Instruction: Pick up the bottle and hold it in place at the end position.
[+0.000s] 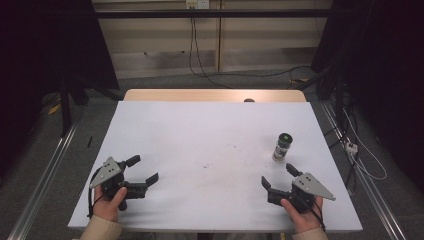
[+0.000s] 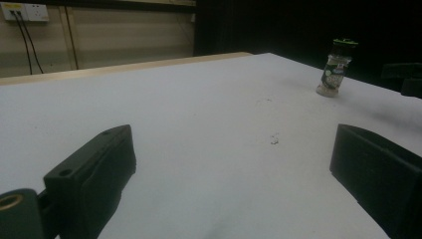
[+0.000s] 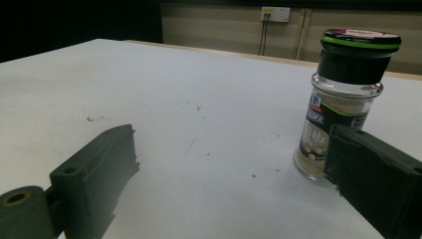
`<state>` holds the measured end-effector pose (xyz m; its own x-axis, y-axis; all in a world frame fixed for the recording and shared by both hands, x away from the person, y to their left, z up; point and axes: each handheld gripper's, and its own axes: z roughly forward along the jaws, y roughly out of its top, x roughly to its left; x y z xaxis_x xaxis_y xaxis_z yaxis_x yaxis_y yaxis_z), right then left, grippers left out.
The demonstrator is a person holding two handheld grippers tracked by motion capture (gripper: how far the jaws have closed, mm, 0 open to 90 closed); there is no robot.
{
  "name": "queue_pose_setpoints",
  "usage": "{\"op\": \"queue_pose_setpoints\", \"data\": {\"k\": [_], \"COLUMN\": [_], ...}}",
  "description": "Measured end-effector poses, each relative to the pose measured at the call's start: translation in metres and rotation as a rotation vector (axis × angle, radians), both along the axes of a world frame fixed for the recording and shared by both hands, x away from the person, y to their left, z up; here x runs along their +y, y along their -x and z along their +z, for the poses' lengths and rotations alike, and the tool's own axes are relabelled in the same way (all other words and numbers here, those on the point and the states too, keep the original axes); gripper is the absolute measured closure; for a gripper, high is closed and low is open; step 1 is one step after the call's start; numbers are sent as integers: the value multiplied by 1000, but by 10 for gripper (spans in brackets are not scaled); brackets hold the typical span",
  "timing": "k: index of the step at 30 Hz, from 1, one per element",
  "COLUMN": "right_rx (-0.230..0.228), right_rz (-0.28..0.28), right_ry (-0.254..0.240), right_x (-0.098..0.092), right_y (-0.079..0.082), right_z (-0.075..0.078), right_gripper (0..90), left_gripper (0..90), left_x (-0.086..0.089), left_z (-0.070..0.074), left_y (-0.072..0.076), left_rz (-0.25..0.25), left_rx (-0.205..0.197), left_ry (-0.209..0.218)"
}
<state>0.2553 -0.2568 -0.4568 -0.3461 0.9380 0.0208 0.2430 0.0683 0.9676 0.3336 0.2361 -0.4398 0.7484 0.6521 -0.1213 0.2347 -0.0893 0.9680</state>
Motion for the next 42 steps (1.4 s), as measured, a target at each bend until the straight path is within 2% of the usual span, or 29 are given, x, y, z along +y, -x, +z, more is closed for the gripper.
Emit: {"op": "queue_pose_setpoints", "data": {"k": [11, 17, 24, 28, 33, 39, 42], "right_rx": [10, 13, 53, 69, 74, 79, 81], "right_rz": [-5, -37, -107, -141, -152, -188, -186], "right_ry": [0, 7, 16, -1, -11, 16, 31], "right_x": [-1, -4, -13, -20, -27, -31, -33], "right_y": [-4, -12, -29, -40, -54, -66, -73], "right_z": [1, 6, 9, 9, 10, 9, 9], "right_gripper": [57, 56, 106, 116, 165, 193, 220], "left_gripper": [38, 38, 38, 38, 38, 38, 38], "left_x": [-1, -2, -2, -3, -4, -5, -5], "left_z": [0, 0, 0, 0, 0, 0, 0], "left_y": [-1, -1, -1, -1, -1, -1, -1], "left_rz": [-2, -6, -8, -11, -21, -29, -28], "left_rx": [-6, -9, -14, -10, -3, -7, -5], "left_ry": [-6, -10, -3, -4, -4, -5, 0]}}
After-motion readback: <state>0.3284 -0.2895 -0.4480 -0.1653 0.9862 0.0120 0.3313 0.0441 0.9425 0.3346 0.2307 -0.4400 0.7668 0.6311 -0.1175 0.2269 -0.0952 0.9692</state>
